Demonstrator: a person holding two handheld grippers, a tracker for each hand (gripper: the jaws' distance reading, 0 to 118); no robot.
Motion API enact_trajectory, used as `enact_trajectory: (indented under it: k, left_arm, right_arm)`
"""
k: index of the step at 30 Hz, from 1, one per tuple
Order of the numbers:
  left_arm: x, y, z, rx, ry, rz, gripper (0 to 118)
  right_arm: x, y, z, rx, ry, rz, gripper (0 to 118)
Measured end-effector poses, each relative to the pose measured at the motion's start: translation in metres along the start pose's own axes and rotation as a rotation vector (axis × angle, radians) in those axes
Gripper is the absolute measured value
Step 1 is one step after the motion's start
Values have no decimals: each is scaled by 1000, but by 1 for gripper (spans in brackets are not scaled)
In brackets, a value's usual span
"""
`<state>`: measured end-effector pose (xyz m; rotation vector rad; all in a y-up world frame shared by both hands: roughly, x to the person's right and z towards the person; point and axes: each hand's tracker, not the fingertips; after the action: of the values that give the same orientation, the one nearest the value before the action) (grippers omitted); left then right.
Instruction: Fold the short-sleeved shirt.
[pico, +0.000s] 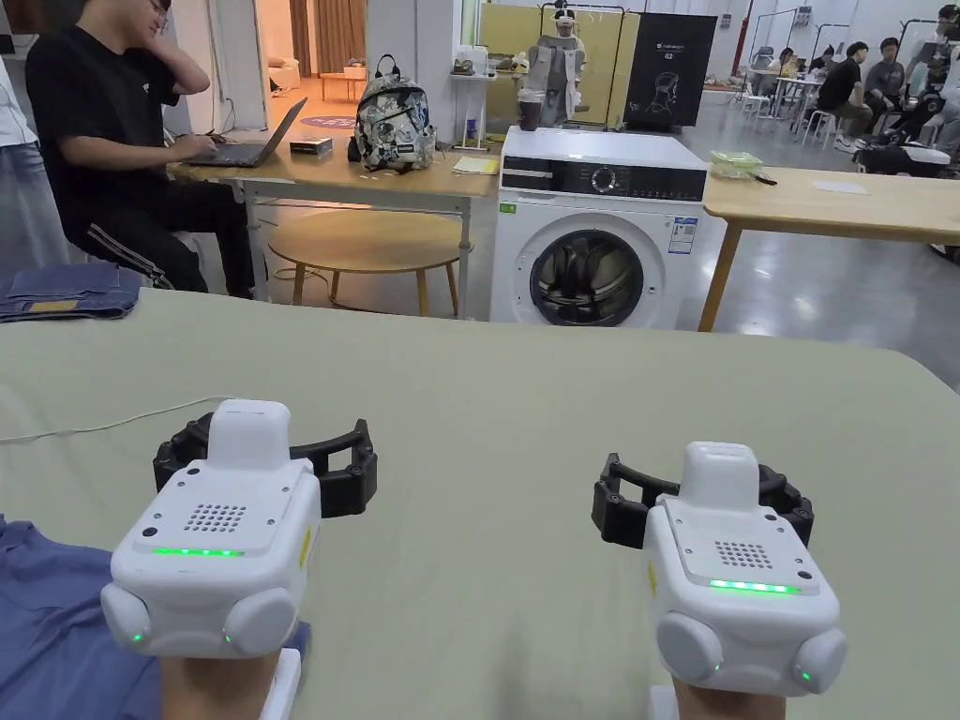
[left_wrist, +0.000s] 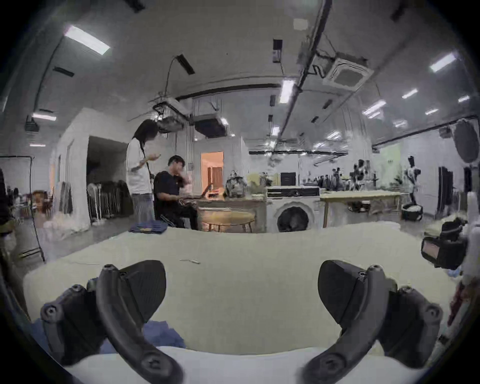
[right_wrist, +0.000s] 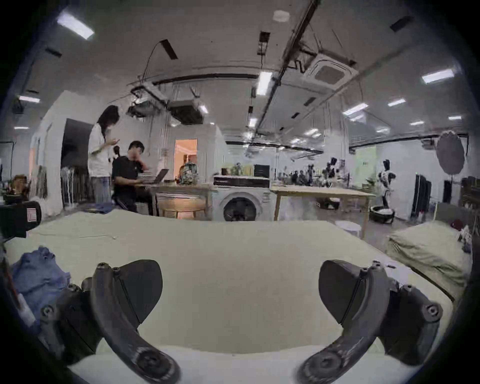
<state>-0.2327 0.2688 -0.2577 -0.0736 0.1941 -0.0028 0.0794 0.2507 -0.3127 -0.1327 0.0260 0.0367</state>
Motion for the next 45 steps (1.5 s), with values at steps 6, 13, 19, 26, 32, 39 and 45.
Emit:
enact_trajectory:
  k: [6, 13, 19, 26, 32, 39, 45]
  left_arm:
    - [2, -4, 2, -6, -2, -23, 116]
    - [1, -1, 5, 7, 22, -12, 79]
    - [3, 4, 5, 2, 33, -41, 12]
    - [8, 5, 8, 22, 38, -91, 0]
    - [5, 4, 6, -8, 30, -52, 0]
    - [-14, 4, 8, -81, 41, -23, 0]
    - [-63, 14, 18, -128, 117, -8, 0]
  right_arm:
    - [-2, 0, 5, 15, 3, 17, 118]
    - [-5, 0, 8, 16, -9, 24, 53]
    - [-3, 3, 6, -8, -8, -24, 0]
    - [-2, 3, 9, -10, -13, -30, 0]
    - [-4, 7, 12, -5, -5, -24, 0]
    - [-15, 8, 13, -12, 9, -1, 0]
    - [-29, 11, 14, -23, 56, 5, 0]
